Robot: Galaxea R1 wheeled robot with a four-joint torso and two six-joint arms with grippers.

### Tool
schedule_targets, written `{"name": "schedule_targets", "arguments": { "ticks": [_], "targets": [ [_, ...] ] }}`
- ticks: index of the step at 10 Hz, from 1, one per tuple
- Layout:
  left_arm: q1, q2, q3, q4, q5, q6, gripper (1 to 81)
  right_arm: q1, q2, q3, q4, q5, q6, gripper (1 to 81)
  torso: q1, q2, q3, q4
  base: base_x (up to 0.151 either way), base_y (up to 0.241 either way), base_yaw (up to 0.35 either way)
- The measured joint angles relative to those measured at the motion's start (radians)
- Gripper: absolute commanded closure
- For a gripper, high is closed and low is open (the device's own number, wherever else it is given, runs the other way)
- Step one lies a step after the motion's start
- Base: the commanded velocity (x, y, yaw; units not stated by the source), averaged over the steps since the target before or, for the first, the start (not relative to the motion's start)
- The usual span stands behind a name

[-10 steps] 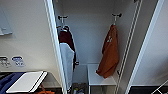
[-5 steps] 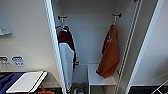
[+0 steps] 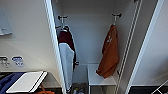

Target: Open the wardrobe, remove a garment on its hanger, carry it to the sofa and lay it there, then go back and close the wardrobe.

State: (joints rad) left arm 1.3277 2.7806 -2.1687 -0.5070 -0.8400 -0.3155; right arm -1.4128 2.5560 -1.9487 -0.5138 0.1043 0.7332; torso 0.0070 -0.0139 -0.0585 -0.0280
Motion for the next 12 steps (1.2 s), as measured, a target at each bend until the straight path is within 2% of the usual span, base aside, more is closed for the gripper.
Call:
{"name": "schedule_targets", "arguments": {
  "ticks": [2, 6, 9, 12],
  "targets": [
    [0.022, -0.023, -0.027, 0.055, 0.027, 0.0, 1.0, 0.0, 0.018, -0.044, 0.0, -0.001, 0.0, 1.0, 0.0, 0.0, 0.0, 0.0, 0.0, 0.0, 0.0],
    [0.026, 0.004, -0.026, 0.408, 0.17, -0.001, 1.0, 0.005, 0.084, -0.112, 0.0, -0.002, -0.002, 1.0, -0.001, 0.0, 0.0, 0.0, 0.0, 0.0, 0.0],
    [-0.08, 0.022, -0.027, 0.437, 0.243, -0.004, 1.0, 0.005, 0.097, -0.13, 0.0, -0.01, -0.003, 1.0, -0.001, 0.0, 0.0, 0.0, 0.0, 0.0, 0.0],
    [-0.147, 0.056, -0.069, 0.365, 0.293, -0.023, 1.0, 0.005, 0.097, -0.13, 0.0, -0.011, -0.003, 1.0, -0.001, 0.0, 0.0, 0.0, 0.0, 0.0, 0.0]
  ]
}}
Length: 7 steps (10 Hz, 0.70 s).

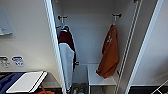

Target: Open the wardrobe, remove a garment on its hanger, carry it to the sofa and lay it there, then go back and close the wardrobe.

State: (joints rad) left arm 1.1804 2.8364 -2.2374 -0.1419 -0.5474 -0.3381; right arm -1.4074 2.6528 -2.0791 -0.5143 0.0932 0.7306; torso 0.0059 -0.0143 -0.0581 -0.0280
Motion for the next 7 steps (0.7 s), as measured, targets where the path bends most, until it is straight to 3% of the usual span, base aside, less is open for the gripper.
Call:
{"name": "schedule_targets", "arguments": {
  "ticks": [5, 7],
  "targets": [
    [-0.005, 0.068, -0.21, -0.229, 0.013, -0.086, 1.0, 0.0, 0.0, 0.0, 0.0, -0.013, 0.0, 1.0, 0.0, 0.0, 0.0, 0.0, 0.0, 0.0, 0.0],
    [0.012, 0.078, -0.256, -0.307, -0.003, -0.2, 1.0, 0.0, 0.0, 0.0, 0.0, -0.015, 0.0, 1.0, 0.0, 0.0, 0.0, 0.0, 0.0, 0.0, 0.0]
  ]
}}
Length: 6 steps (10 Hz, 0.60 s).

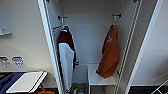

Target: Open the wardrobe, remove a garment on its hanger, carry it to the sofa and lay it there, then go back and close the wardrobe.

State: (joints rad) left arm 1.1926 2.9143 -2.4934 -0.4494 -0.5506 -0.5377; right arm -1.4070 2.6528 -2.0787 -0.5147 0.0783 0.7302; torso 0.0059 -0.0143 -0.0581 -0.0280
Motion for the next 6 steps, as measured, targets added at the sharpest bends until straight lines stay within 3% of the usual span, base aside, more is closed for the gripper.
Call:
{"name": "schedule_targets", "arguments": {
  "ticks": [3, 6],
  "targets": [
    [0.046, -0.05, -0.05, -0.053, -0.034, -0.039, 1.0, 0.011, 0.009, 0.0, -0.001, -0.001, 0.0, 1.0, 0.0, 0.0, 0.0, 0.0, 0.0, 0.0, 0.0],
    [0.077, -0.035, -0.058, -0.013, -0.02, -0.042, 1.0, 0.011, 0.022, -0.007, -0.003, -0.011, 0.0, 1.0, 0.0, 0.0, 0.0, 0.0, 0.0, 0.0, 0.0]
  ]
}}
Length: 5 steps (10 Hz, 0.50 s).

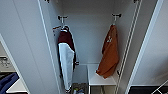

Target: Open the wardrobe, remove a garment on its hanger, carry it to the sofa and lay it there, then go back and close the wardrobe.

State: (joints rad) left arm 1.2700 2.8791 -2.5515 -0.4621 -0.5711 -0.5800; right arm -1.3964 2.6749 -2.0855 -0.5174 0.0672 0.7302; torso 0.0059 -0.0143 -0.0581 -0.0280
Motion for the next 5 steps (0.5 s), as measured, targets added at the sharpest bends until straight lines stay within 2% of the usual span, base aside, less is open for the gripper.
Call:
{"name": "schedule_targets", "arguments": {
  "ticks": [1, 2, 4, 5],
  "targets": [
    [0.01, 0.001, 0.002, 0.092, 0.031, -0.001, 1.0, 0.0, 0.008, -0.012, 0.0, -0.002, 0.0, 1.0, 0.0, 0.0, 0.0, 0.0, 0.0, 0.0, 0.0],
    [0.011, -0.006, 0.007, 0.234, 0.065, -0.013, 1.0, 0.002, 0.018, -0.027, -0.001, -0.014, 0.0, 1.0, 0.0, 0.0, 0.0, 0.0, 0.0, 0.0, 0.0],
    [0.018, -0.036, 0.031, 0.528, 0.057, -0.054, 1.0, 0.018, 0.052, -0.066, -0.014, -0.066, -0.005, 1.0, 0.0, 0.0, 0.0, 0.0, 0.0, 0.0, 0.0],
    [0.038, -0.056, 0.038, 0.624, 0.053, -0.074, 1.0, 0.031, 0.075, -0.092, -0.067, -0.11, -0.021, 1.0, 0.0, 0.0, 0.0, 0.0, 0.0, 0.0, 0.0]
  ]
}}
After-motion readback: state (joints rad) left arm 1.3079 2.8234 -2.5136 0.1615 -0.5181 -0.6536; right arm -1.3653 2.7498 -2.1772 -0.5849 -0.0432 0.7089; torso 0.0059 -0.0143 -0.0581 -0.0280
